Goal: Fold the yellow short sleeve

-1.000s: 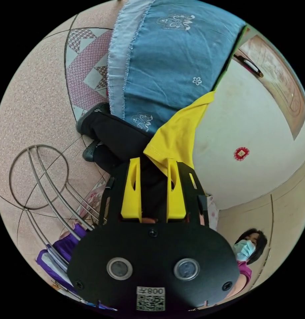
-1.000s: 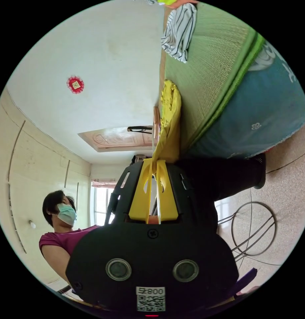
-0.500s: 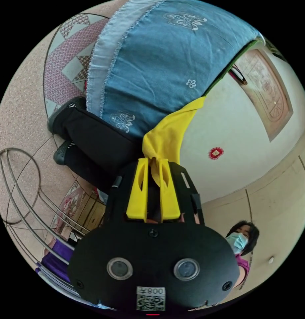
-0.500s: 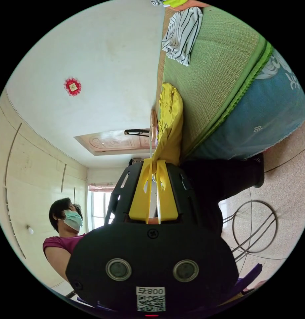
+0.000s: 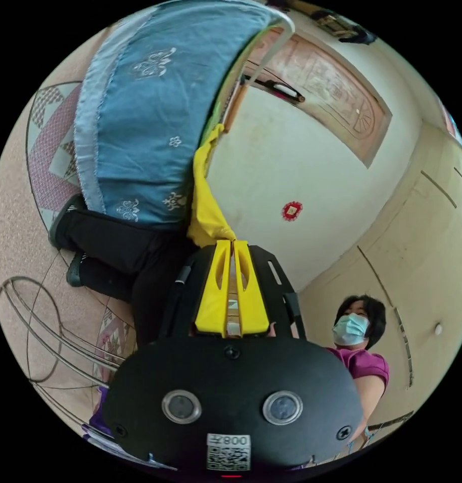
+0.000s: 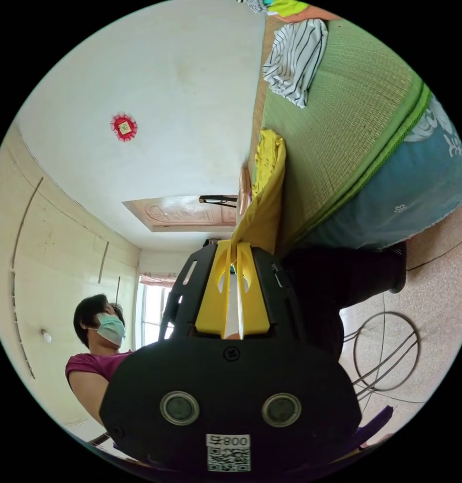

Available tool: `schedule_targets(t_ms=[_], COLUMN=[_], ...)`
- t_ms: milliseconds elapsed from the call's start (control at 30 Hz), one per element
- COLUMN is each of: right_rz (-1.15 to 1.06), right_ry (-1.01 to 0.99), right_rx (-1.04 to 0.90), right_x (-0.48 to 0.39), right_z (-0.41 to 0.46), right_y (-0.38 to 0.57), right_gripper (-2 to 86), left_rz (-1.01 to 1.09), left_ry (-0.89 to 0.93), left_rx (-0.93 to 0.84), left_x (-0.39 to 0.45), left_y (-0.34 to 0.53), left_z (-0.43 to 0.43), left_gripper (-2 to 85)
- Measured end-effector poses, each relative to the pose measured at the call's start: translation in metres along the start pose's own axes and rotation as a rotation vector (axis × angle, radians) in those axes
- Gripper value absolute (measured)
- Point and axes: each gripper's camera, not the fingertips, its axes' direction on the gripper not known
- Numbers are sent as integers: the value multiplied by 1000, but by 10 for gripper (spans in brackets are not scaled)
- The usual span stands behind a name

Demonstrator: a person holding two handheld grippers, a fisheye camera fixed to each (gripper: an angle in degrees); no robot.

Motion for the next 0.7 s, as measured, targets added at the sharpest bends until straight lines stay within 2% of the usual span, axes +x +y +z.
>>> schedule_targets(t_ms=[367, 700], right_rz=[-130, -323], right_ry=[-74, -100], right_rx=[-3, -39], right_x=[-33, -94], right_z=[-58, -112], right_y=[3, 13], right_gripper=[12, 10], left_rz=[226, 392], left_ry=[66, 104], left_rx=[-94, -179], left_x=[96, 146], left_y=[-15, -27], left_z=[50, 74], left_gripper=[7, 7])
